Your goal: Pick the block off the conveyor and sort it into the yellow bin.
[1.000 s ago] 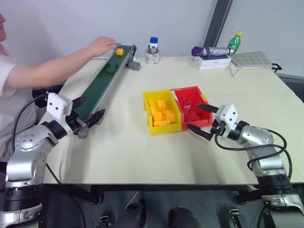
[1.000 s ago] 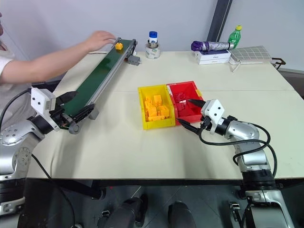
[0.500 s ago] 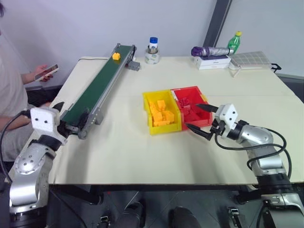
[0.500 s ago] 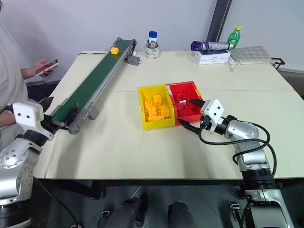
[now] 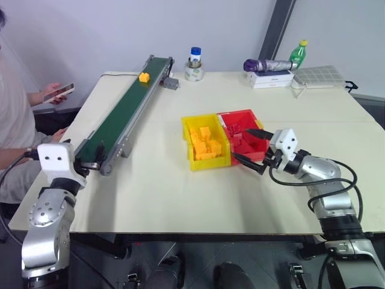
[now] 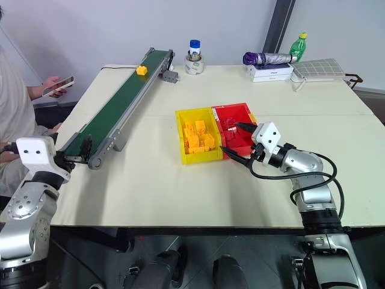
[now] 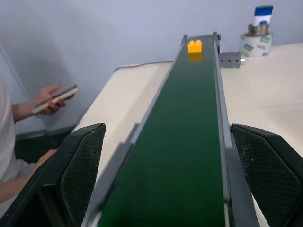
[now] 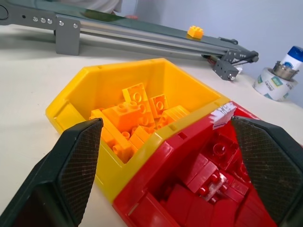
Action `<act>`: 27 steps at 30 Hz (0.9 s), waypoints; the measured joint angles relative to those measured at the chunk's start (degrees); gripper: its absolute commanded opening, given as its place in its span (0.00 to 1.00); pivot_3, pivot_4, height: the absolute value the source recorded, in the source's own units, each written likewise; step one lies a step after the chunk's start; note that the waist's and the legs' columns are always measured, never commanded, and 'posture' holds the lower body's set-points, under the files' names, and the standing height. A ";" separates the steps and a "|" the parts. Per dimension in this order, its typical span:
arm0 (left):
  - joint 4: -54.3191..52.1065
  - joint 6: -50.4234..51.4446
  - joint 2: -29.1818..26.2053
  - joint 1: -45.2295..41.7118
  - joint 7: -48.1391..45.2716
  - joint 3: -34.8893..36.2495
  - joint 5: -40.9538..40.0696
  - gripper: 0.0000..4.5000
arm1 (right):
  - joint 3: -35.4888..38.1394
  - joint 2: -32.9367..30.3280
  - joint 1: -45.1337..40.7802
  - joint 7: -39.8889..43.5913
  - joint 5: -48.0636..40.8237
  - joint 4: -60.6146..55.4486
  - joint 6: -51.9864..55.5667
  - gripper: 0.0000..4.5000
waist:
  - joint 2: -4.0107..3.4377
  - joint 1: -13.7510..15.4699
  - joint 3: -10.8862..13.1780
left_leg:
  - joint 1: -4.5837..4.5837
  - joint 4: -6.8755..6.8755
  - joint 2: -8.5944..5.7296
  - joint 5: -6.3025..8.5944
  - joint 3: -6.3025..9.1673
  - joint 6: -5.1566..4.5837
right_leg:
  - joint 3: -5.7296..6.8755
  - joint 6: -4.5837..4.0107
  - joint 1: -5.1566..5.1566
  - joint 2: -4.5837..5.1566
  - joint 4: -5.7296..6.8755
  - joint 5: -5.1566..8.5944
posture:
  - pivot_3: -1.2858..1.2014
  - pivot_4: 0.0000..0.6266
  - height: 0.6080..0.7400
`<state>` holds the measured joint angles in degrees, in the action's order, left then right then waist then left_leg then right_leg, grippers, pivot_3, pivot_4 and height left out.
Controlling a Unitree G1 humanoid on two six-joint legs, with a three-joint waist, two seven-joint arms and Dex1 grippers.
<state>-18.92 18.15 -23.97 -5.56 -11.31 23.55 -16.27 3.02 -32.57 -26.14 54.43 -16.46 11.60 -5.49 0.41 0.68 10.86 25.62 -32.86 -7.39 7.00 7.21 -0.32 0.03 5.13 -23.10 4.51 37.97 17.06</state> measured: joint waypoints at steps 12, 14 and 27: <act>4.77 -1.49 -2.54 -0.27 -1.97 0.18 0.80 0.99 | 0.00 -0.01 -0.05 -0.03 0.04 0.00 -0.01 1.00 | 0.00 -0.03 0.00 | 0.01 0.00 0.00 0.00 -0.01 0.00 | -0.01 0.00 -0.02 0.00 0.00 0.00 | 0.52 0.24 1.00; 4.86 -1.50 -2.80 -0.28 -2.24 0.19 0.78 0.99 | 0.00 -0.01 -0.18 -0.07 0.15 0.00 -0.01 1.00 | 0.00 -0.04 0.00 | 0.01 0.00 0.00 0.00 0.00 0.00 | -0.01 0.00 -0.02 0.00 0.00 0.00 | 0.52 0.24 1.00; 4.86 0.55 -3.17 -2.09 -3.22 0.17 -0.68 0.99 | 0.01 -0.01 -0.04 -0.20 0.46 -0.14 0.00 1.00 | 0.00 -0.03 0.00 | 0.01 0.00 0.00 0.00 0.00 0.00 | -0.01 0.00 -0.02 0.00 0.00 0.00 | 0.52 0.24 1.00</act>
<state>-14.06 18.70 -27.14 -7.65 -14.54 23.72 -16.96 3.03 -32.58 -26.18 54.23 -16.01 11.46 -5.48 0.41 0.65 10.86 25.63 -32.85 -7.38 7.00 7.21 -0.32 0.02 5.13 -23.12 4.52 37.97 17.06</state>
